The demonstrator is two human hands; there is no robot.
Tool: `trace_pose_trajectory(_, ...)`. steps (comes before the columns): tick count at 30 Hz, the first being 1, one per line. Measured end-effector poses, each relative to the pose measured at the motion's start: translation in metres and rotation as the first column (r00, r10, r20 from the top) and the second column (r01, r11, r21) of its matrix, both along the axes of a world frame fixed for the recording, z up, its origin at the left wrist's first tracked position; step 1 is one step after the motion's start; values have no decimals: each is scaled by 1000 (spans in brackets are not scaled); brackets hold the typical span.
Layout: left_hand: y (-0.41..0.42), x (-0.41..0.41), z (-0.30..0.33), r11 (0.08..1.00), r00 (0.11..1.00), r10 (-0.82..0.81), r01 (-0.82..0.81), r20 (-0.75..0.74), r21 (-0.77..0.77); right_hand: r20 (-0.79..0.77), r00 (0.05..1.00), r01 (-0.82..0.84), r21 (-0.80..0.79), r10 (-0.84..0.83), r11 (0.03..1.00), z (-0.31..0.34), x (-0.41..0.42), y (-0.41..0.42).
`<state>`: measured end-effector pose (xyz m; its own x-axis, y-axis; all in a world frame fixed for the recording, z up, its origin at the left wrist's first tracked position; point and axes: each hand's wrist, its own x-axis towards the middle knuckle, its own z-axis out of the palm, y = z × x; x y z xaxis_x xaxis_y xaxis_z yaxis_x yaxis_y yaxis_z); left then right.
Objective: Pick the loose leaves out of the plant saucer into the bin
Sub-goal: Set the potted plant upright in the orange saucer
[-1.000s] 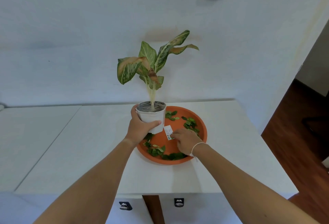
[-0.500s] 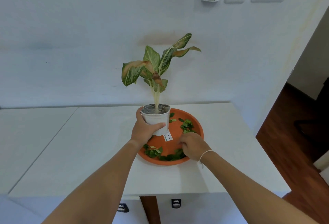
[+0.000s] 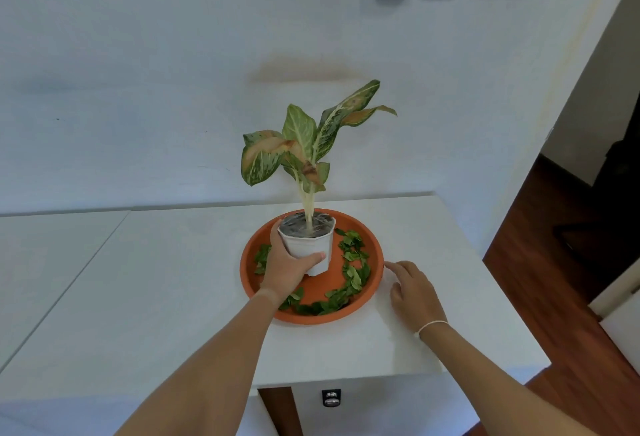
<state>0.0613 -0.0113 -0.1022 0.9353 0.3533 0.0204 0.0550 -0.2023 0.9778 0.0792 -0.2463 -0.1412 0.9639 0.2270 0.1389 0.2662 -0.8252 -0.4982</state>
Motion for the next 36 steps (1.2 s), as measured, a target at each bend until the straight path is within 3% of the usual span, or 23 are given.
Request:
trace_pose_trajectory(8,-6,3,-13,999,999,26,-24,48,-27,88,996,7,-129,4,992,-16,-3,-4)
trace_pose_trajectory(18,-11,1,-19,999,998,7,-10,59,43,99,995,10,-142,5,990,-17,-3,-5)
trace_pose_trajectory(36,-15,-9,-14,999,999,31,-31,-26,20,59,998,-8,-128,16,992,-14,-5,-7)
